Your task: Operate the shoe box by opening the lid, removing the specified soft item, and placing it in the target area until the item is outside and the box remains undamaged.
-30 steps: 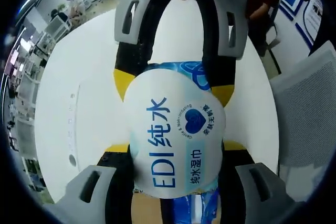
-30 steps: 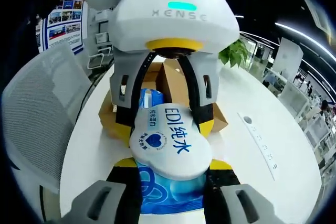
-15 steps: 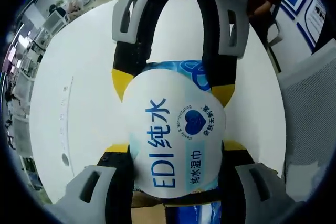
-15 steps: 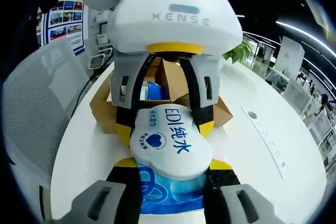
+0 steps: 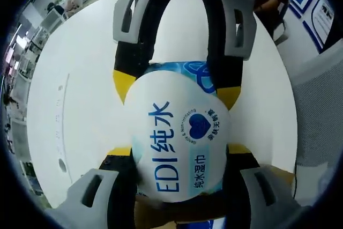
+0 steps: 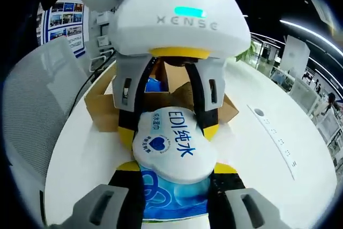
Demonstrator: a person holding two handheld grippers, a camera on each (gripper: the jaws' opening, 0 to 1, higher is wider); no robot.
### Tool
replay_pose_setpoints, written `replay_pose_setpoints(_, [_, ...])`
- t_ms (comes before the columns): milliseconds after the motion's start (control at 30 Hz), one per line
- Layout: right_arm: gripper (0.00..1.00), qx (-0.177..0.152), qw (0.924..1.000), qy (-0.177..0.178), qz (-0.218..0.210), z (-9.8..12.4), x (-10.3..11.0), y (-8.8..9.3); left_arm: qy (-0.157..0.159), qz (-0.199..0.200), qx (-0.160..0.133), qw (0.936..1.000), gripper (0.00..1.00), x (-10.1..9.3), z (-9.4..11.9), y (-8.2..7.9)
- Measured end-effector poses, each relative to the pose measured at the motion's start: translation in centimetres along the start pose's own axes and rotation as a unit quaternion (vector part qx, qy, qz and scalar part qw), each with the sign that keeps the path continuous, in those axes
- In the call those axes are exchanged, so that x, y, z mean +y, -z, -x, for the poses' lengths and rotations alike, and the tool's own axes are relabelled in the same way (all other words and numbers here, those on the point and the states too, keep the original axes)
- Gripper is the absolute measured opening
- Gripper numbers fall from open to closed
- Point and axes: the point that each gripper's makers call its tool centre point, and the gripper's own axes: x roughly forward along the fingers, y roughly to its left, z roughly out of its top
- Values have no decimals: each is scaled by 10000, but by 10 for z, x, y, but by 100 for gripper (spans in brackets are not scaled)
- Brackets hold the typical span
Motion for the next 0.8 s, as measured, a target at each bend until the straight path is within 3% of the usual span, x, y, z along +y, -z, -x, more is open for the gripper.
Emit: replay_pose_setpoints(800, [42,-2,10000,-23,82,-8,1,15,0,7,-99,10000,65,0,-17,1])
